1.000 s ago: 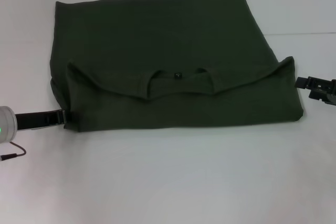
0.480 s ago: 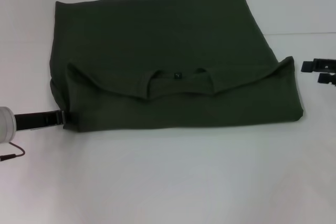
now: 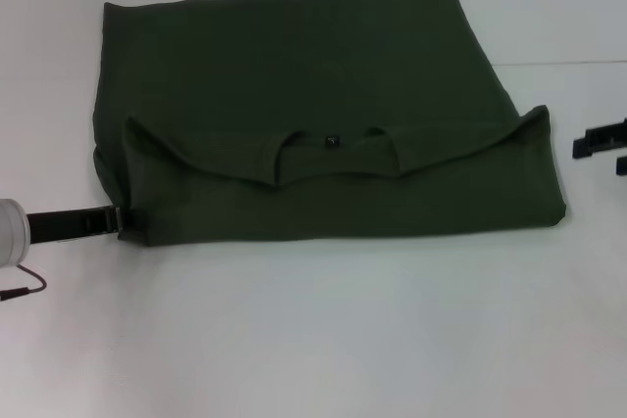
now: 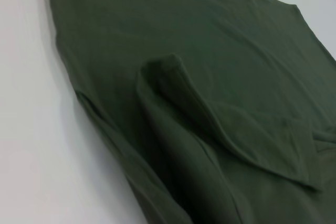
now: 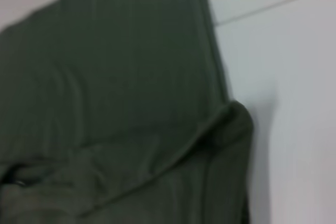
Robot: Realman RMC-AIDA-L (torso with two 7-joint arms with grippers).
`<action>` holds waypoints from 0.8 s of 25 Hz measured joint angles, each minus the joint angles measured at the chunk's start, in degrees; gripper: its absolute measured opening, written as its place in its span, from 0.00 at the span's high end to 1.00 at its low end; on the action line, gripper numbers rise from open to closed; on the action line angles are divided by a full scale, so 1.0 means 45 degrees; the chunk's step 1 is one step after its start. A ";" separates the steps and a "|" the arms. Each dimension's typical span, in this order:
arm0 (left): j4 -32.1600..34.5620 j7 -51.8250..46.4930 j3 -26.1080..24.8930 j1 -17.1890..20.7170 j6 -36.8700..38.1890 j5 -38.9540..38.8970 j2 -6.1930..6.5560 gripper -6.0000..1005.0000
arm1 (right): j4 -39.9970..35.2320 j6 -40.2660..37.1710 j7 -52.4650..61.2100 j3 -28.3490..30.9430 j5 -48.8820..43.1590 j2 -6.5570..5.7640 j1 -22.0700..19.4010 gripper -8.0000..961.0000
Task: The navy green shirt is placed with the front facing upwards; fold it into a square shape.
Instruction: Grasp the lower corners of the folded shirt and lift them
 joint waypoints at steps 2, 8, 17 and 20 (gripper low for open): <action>0.0002 0.0033 -0.0006 0.0013 -0.0001 -0.0017 0.0000 0.97 | 0.0045 0.0145 0.0073 -0.0002 -0.0496 0.0137 0.0137 0.16; -0.0018 0.0154 -0.0028 0.0010 -0.0025 -0.0038 0.0000 0.97 | 0.0347 0.0716 -0.0054 -0.0013 -0.0679 0.0506 0.0174 0.16; -0.0076 0.0153 -0.0019 -0.0061 -0.0038 -0.0047 0.0001 0.97 | 0.1323 0.1605 -0.0250 -0.0200 -0.0685 0.0793 0.0557 0.16; -0.0076 0.0152 -0.0018 -0.0064 -0.0034 -0.0048 0.0001 0.97 | 0.1407 0.1734 -0.0303 -0.0212 -0.0686 0.0903 0.0625 0.16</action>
